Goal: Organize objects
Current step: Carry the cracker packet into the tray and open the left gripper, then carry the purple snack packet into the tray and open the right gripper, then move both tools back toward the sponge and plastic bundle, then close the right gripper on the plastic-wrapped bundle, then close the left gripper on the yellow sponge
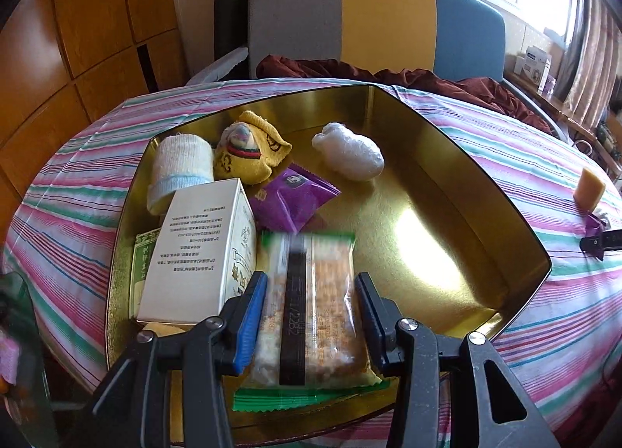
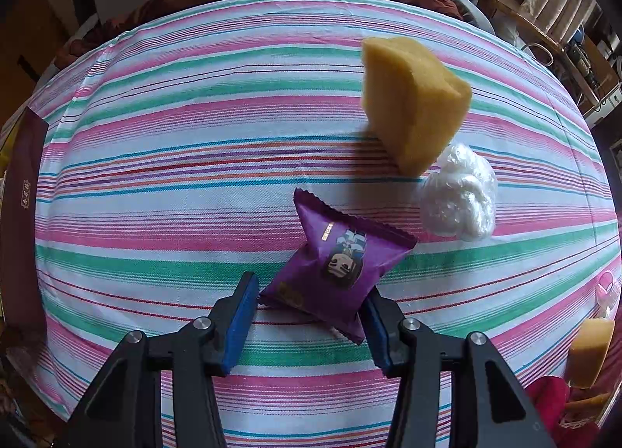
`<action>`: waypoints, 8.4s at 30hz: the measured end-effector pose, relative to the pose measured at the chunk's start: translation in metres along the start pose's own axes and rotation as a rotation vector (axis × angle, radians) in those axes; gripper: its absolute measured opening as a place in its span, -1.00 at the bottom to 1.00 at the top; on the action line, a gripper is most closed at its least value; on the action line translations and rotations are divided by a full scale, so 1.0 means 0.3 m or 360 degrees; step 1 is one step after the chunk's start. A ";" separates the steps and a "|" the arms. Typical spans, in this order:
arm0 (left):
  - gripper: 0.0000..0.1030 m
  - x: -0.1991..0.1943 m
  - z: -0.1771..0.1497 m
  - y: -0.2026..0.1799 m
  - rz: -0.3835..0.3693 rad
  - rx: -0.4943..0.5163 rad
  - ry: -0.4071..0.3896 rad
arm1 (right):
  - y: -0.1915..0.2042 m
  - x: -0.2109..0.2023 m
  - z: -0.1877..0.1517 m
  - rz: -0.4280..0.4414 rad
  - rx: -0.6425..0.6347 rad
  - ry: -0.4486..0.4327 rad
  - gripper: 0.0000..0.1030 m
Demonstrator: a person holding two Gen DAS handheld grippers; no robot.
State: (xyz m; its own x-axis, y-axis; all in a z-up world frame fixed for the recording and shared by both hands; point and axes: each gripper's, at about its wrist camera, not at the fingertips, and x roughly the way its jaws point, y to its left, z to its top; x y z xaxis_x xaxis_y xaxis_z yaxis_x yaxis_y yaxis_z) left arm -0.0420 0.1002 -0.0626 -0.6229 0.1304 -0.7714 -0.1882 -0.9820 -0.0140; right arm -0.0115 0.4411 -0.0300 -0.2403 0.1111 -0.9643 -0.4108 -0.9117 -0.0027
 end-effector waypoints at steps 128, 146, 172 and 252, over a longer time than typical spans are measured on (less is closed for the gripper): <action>0.78 -0.159 0.168 -0.446 -0.0263 0.0438 -0.0207 | -0.281 -0.050 0.049 0.0463 0.0949 -0.0445 0.16; 0.79 -0.091 0.205 -0.627 -0.0362 0.0529 -0.0139 | -0.282 -0.028 0.049 0.0514 0.0942 -0.0385 0.23; 0.77 -0.010 0.223 -0.764 -0.0620 0.0489 0.0036 | -0.262 0.099 0.105 0.0017 0.0797 -0.0115 -0.25; -0.15 0.314 0.437 -1.356 -0.0996 0.0526 0.0393 | -0.434 -0.012 -0.026 0.0549 0.1312 -0.0447 -0.23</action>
State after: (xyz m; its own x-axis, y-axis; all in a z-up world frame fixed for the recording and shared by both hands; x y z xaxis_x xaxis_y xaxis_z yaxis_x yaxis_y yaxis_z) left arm -0.1236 0.5300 -0.0462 -0.1433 0.5788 -0.8028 -0.6940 -0.6371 -0.3355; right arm 0.0498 0.5562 -0.0282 -0.6245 0.0763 -0.7773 -0.7453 -0.3559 0.5638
